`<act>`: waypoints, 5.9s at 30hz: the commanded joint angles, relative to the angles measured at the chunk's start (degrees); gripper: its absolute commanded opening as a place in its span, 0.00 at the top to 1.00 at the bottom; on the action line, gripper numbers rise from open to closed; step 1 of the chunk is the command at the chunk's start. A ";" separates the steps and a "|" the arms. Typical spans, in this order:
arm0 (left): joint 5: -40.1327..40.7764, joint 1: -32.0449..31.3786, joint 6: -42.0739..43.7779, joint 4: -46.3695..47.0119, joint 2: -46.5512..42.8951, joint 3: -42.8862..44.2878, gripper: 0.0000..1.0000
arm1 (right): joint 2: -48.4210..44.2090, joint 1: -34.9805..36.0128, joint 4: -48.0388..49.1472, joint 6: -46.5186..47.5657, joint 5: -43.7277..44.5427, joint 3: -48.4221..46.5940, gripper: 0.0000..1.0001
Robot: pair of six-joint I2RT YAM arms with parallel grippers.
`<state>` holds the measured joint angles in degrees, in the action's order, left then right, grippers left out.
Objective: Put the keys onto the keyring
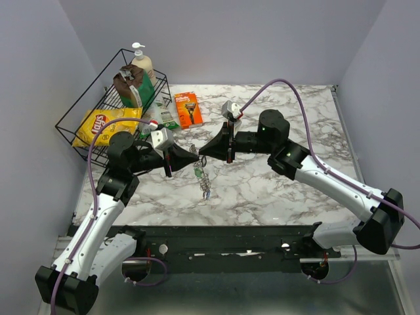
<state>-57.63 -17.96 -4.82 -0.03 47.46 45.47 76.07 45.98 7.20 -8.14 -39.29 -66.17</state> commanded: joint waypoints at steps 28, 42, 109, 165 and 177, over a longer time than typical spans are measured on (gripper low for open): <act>-1.88 0.29 -0.72 3.20 -2.55 -0.74 1.00 | -1.54 0.34 -0.87 1.64 5.01 2.36 0.99; -2.49 0.29 -0.72 3.64 -3.08 -1.00 1.00 | -2.86 0.43 -1.40 1.99 7.03 4.38 0.98; -5.57 -10.78 -19.26 35.01 0.61 -4.08 1.00 | -14.81 0.43 10.73 -0.03 -12.66 12.73 0.67; -5.48 -11.40 -15.40 29.30 -0.44 -3.46 1.00 | -15.69 0.43 12.14 -1.45 -6.06 15.20 0.99; -6.18 -11.40 -5.99 13.31 -1.14 0.49 0.86 | -15.96 0.34 3.62 4.09 -5.80 12.74 0.99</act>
<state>-63.46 -29.02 -15.20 18.50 47.59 43.66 60.95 46.17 14.87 -6.87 -46.19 -51.27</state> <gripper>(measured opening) 0.091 0.015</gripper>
